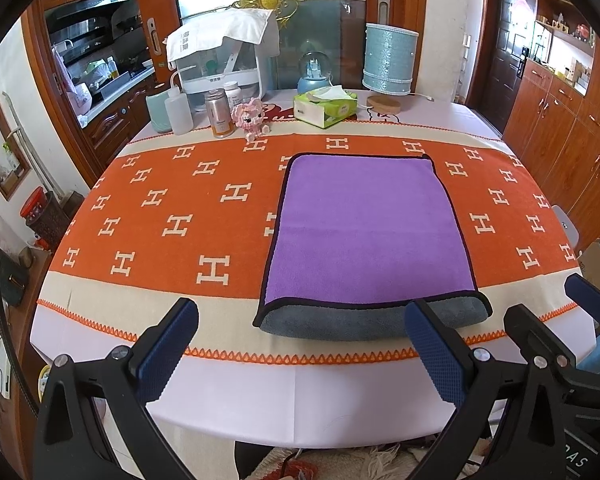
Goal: Fold towel
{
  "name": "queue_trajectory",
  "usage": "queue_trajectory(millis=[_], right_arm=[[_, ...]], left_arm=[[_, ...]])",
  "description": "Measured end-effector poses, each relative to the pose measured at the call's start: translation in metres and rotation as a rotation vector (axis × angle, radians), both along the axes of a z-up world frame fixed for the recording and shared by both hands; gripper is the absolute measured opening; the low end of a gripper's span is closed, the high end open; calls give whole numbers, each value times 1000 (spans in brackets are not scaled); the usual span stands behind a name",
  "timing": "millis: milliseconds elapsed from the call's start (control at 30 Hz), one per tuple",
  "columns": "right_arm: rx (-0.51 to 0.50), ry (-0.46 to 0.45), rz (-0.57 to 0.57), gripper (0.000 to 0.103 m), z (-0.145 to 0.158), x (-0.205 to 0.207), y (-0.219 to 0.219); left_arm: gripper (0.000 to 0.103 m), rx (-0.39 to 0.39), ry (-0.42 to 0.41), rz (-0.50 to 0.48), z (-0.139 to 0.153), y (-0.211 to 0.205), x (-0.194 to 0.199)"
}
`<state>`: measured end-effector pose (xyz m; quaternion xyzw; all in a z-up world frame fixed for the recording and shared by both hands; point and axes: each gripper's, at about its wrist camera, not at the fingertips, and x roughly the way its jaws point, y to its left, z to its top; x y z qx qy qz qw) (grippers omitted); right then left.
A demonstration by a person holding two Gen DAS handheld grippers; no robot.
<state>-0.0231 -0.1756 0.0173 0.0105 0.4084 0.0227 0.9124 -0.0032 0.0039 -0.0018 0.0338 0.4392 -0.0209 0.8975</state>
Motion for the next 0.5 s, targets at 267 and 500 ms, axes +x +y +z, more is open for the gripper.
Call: queue_trajectory(millis=[267,500], right_arm=[[3,2,0,85,1,1,0],[0,2,-2,85,1,1,-1]], left_arm=[[102,-2,0,0,0,0,0],[102,-3,2,0,-1,2,0]])
